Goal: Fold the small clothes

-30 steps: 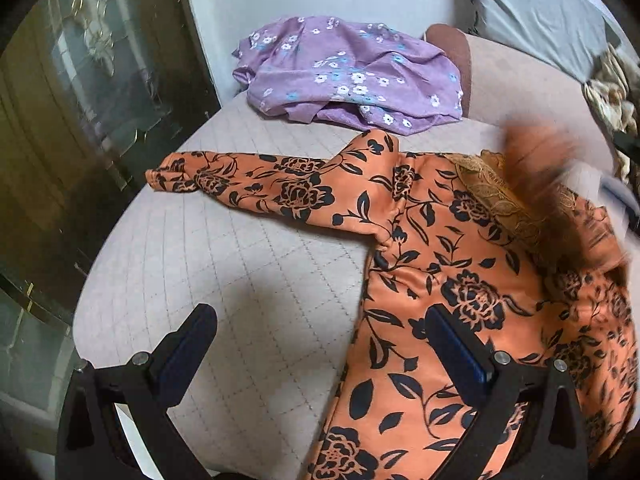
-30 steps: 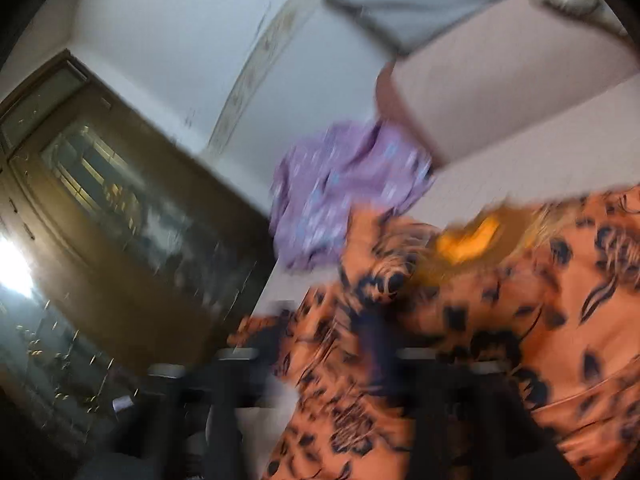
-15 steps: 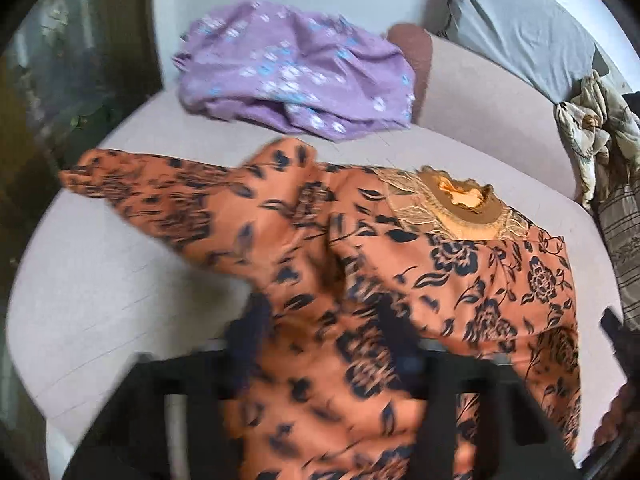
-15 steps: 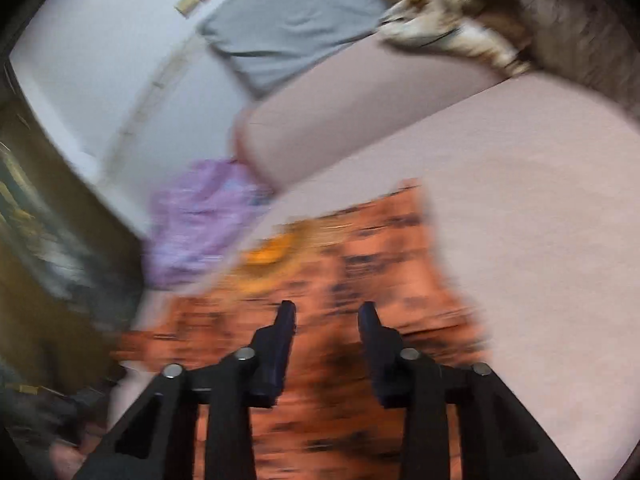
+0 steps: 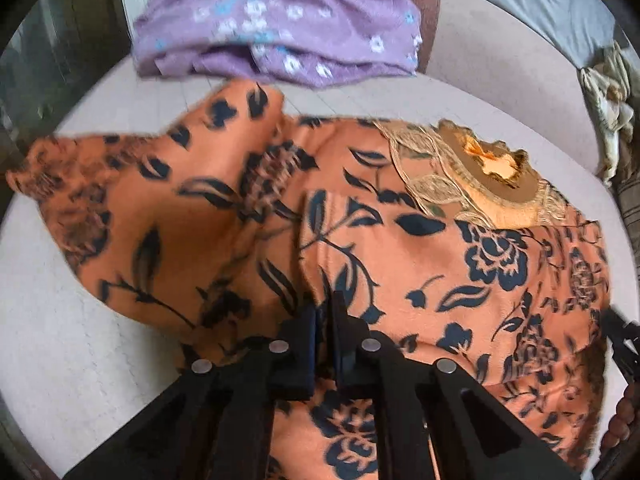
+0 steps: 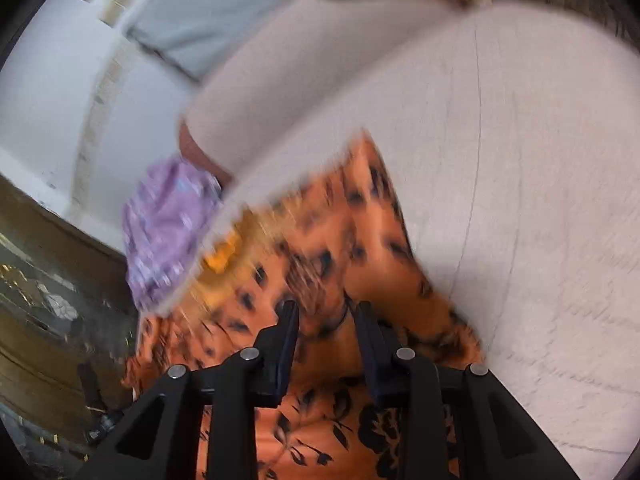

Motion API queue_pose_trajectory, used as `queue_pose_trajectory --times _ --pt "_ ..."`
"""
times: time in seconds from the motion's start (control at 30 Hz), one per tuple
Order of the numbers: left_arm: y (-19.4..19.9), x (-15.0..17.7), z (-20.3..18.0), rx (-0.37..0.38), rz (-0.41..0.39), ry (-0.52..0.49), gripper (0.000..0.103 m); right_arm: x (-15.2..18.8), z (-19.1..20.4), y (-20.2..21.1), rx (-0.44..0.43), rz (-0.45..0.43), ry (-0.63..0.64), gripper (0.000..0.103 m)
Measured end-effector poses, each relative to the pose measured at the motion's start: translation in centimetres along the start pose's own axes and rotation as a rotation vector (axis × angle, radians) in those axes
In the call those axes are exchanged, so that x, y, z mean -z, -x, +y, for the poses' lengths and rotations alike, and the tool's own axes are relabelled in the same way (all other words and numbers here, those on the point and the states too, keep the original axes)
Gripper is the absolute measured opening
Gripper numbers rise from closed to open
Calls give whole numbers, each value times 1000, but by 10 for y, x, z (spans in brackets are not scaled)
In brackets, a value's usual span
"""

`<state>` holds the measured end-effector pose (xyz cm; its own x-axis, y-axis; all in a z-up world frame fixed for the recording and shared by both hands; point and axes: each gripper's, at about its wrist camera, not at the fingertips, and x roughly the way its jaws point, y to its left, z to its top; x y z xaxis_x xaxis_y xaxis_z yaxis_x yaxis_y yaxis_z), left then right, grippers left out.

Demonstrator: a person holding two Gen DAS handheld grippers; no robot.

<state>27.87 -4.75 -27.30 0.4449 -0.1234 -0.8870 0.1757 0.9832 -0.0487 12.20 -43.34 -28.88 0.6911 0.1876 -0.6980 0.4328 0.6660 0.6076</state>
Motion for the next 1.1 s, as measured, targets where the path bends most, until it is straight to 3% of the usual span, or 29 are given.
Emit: queue_pose_trajectory --times 0.03,0.13,0.2,0.3,0.33,0.37,0.4,0.43,0.47,0.5,0.53,0.6,0.73,0.87,1.0,1.1 --pt "1 0 1 -3 -4 1 6 3 -4 -13 43 59 -9 33" --pt "5 -3 12 -5 -9 8 4 6 9 -7 66 10 55 34" --pt "17 -1 24 49 -20 20 4 10 22 6 49 -47 124 34" --pt "48 -1 66 110 -79 67 4 19 37 14 18 -63 188 34" --pt "57 -2 88 126 -92 98 11 23 41 16 12 -65 200 34" --pt "64 -3 108 130 -101 129 29 27 46 18 5 -66 219 34" --pt "74 -3 140 106 -122 190 40 31 50 20 -7 -68 239 34" --pt "78 -5 163 68 -138 240 66 36 56 22 -21 -70 265 34" --pt "85 -4 193 6 -163 320 77 39 62 22 -30 -72 288 39" --pt "89 -3 226 -40 -192 415 77 43 69 22 -39 -77 317 46" --pt "90 -2 248 -47 -202 481 77 48 75 23 -44 -81 339 63" --pt "78 -4 298 -16 -165 626 77 56 83 22 -59 -97 373 66" --pt "46 -10 351 43 -124 840 77 68 95 10 -49 -86 440 66" --pt "21 -29 365 104 -154 917 77 71 97 2 -20 -86 464 66" --pt "-16 -50 366 163 -99 978 76 67 95 -3 -18 -86 465 66" --pt "-24 -60 358 122 -141 968 75 64 94 -9 -6 -78 466 66"
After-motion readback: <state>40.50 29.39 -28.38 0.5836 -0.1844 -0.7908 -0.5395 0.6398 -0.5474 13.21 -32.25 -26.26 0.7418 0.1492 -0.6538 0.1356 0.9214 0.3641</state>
